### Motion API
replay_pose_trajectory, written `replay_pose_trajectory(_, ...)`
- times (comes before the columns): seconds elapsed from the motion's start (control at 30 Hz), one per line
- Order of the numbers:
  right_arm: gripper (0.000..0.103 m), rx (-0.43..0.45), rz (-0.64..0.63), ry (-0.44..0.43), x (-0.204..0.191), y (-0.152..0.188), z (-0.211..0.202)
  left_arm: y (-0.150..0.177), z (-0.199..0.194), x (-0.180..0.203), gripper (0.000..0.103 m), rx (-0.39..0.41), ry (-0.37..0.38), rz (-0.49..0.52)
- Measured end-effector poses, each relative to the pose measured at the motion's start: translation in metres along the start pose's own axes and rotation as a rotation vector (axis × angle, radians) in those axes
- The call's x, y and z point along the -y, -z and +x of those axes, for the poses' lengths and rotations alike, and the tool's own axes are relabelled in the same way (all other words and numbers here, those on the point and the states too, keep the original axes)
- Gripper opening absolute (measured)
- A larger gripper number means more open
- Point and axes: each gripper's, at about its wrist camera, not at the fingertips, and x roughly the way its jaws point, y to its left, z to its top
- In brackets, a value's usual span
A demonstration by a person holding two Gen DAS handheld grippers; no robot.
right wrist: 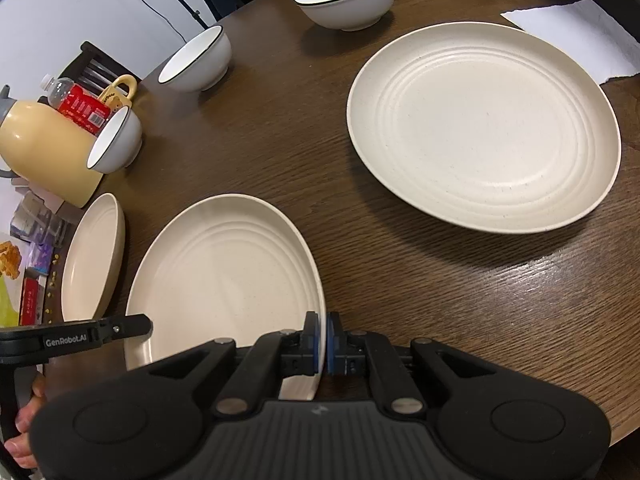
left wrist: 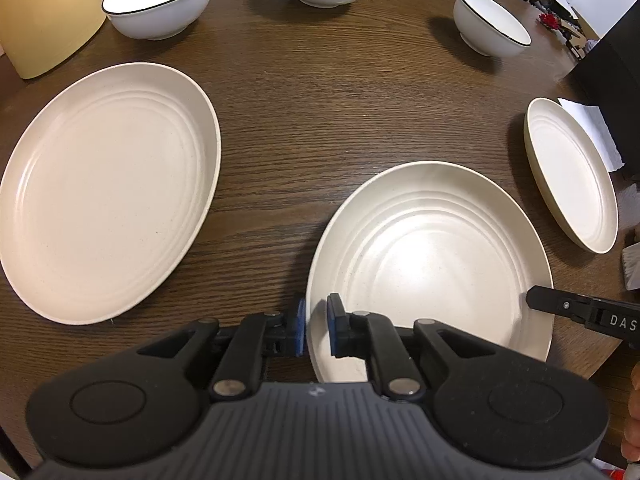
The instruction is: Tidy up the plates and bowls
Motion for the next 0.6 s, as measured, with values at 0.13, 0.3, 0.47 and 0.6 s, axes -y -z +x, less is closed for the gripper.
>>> replay_pose_trajectory(0.13,0.018,-0.012,0.001,0.041,-0.002,-0.001,0.0,0.0,0.0,0.0,0.021,0.003,0.003,0.004)
replay_pose_trajectory(0.3,0.045,0.013,-0.016,0.027,-0.007,-0.003,-0.009,0.0,-0.009,0.0,0.043,0.034,0.008,0.007)
replay_pose_trajectory(0.47,0.074,0.047,-0.051,0.004,-0.017,-0.005,-0.023,0.001,-0.025,0.004,0.065,0.087,0.014,0.014)
replay_pose_trajectory(0.6,0.093,0.071,-0.075,-0.021,-0.025,-0.006,-0.037,0.005,-0.042,0.008,0.084,0.151,0.011,0.026)
